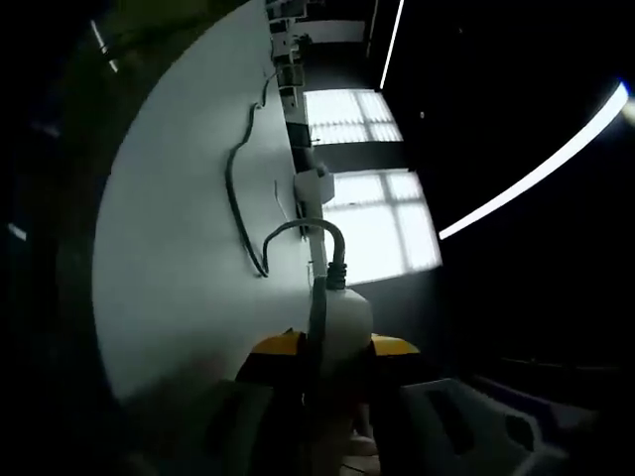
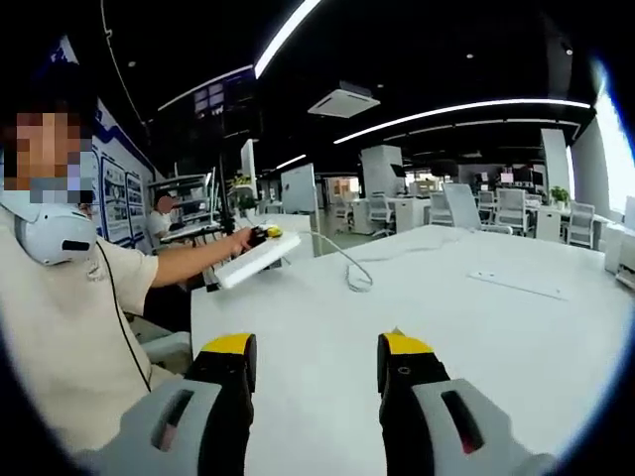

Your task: Pick up the power strip scattered on the table, fix it on the side mounting bracket of the table, and press the switch

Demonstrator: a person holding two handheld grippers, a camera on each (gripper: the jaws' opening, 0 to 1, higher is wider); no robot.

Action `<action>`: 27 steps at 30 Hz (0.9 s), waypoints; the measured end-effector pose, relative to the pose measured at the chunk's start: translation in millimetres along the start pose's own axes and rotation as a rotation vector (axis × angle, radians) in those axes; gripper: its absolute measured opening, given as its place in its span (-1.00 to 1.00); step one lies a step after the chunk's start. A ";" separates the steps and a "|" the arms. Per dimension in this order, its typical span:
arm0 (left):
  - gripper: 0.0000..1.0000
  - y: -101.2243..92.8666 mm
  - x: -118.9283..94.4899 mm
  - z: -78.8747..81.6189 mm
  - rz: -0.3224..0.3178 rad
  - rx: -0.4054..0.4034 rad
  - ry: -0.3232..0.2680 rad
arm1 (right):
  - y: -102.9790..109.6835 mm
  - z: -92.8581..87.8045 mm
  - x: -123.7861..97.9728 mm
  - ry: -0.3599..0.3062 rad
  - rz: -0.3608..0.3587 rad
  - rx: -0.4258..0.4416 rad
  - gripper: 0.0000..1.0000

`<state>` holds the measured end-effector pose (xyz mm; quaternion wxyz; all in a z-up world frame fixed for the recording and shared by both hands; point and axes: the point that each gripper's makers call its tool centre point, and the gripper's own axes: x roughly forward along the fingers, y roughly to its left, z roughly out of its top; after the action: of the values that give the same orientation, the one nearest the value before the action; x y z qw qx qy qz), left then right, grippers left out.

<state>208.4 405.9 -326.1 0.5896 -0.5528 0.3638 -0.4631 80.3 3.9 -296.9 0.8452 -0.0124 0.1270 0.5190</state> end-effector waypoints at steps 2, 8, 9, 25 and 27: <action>-0.47 -0.2 -3.2 -1.6 -0.002 -0.002 0.009 | -0.8 -1.0 3.6 -0.001 0.000 0.006 -0.10; -0.47 -3.0 -12.0 -6.9 -0.018 -0.018 0.027 | 1.2 -3.3 11.7 -0.004 0.007 0.018 -0.10; -0.47 -2.6 -15.2 -5.1 -0.024 -0.020 0.033 | 1.6 -3.3 12.6 -0.005 0.009 0.020 -0.10; -0.48 11.0 -84.3 26.4 -0.049 -0.065 0.018 | 9.8 -1.0 25.4 -0.007 0.000 0.021 -0.10; -0.48 13.6 -92.3 29.3 -0.046 -0.066 0.018 | 11.0 0.5 27.1 -0.006 0.001 0.021 -0.10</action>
<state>209.7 502.0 -343.6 0.5569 -0.5761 0.3713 -0.4692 82.3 32.8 -301.3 0.8453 -0.0019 0.1300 0.5182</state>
